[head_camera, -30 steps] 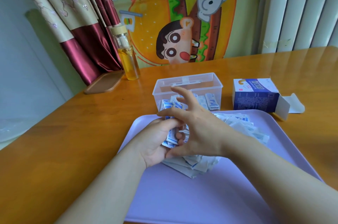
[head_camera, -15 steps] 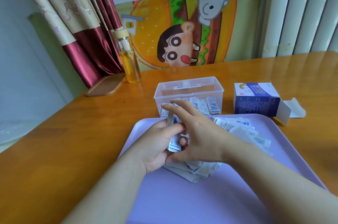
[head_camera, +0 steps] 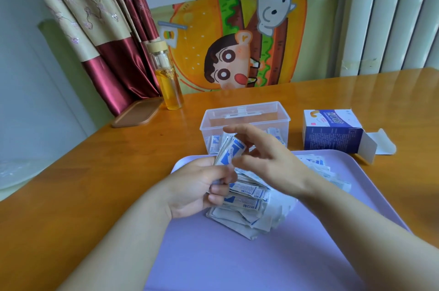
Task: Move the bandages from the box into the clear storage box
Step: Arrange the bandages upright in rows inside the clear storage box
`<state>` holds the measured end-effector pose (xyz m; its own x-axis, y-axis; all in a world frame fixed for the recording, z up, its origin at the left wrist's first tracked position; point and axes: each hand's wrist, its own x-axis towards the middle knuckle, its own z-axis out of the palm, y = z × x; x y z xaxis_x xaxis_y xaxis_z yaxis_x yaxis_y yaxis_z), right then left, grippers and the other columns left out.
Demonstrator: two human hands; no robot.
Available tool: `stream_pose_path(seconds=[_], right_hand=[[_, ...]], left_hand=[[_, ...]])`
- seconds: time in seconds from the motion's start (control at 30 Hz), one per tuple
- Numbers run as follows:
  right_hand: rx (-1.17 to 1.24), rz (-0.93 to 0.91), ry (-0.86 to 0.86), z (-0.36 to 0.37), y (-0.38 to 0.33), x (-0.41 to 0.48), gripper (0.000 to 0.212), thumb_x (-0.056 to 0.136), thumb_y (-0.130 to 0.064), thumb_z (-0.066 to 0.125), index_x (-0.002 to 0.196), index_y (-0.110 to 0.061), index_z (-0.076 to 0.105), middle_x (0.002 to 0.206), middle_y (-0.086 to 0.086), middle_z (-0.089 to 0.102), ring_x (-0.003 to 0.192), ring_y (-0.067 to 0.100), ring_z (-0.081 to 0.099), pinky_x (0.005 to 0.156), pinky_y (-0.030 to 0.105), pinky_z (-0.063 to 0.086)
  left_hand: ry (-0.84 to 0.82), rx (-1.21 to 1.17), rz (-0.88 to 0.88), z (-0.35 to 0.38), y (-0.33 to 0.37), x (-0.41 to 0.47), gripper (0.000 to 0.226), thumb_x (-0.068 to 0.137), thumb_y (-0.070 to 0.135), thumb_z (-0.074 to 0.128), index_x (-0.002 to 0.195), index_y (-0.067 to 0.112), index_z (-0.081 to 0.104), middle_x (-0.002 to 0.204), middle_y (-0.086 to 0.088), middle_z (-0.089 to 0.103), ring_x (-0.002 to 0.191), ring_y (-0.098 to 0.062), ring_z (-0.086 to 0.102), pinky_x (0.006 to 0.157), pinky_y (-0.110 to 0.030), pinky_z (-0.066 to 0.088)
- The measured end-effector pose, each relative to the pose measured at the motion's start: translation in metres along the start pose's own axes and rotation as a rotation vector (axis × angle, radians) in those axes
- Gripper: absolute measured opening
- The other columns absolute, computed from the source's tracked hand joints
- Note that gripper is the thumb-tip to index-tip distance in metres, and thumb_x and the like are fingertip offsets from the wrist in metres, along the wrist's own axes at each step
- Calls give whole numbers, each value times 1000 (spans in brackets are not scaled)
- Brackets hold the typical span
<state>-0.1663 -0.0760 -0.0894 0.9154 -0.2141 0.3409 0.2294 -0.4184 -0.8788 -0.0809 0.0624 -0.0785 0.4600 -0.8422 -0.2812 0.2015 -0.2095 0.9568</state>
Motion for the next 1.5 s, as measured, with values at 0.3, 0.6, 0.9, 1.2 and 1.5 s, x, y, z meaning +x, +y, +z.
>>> stream_pose_path(seconds=[0.3,0.6,0.9,1.2,1.5], right_hand=[[-20,-11,171,-20,-12,11,19,87,1,59,81,-17,60,69,-7,65,60,2,59,61,15,46],[-559,-55,484,-81,-48,67,16,87,-7,56,99,-17,61,98,2,66,88,17,60,68,22,45],[-615,250,399,-119,-5,117,28,85,-11,63,106,-15,44,104,9,62,84,22,57,50,20,40],[-953,392,39,-112,28,132,30,85,-8,60,115,-10,54,108,8,60,89,24,58,67,29,51],[-940,326,108,-115,48,128,35,85,-8,61,117,-20,55,114,5,58,95,24,60,79,34,56]], left_hand=[[-31,247,58,5,26,14,21,94,26,51,104,10,59,81,1,58,59,-9,54,61,-23,51],[434,1049,654,23,114,63,14,94,21,54,105,25,60,88,16,59,75,-3,55,54,-7,38],[172,826,415,20,121,149,11,87,5,63,90,15,61,95,-5,67,84,-18,65,71,-26,54],[1,600,-23,8,87,193,12,87,-3,60,89,7,66,84,-7,66,73,-15,63,67,-20,55],[-39,738,-183,21,77,209,13,85,1,63,80,12,65,90,-7,62,84,-17,62,66,-23,58]])
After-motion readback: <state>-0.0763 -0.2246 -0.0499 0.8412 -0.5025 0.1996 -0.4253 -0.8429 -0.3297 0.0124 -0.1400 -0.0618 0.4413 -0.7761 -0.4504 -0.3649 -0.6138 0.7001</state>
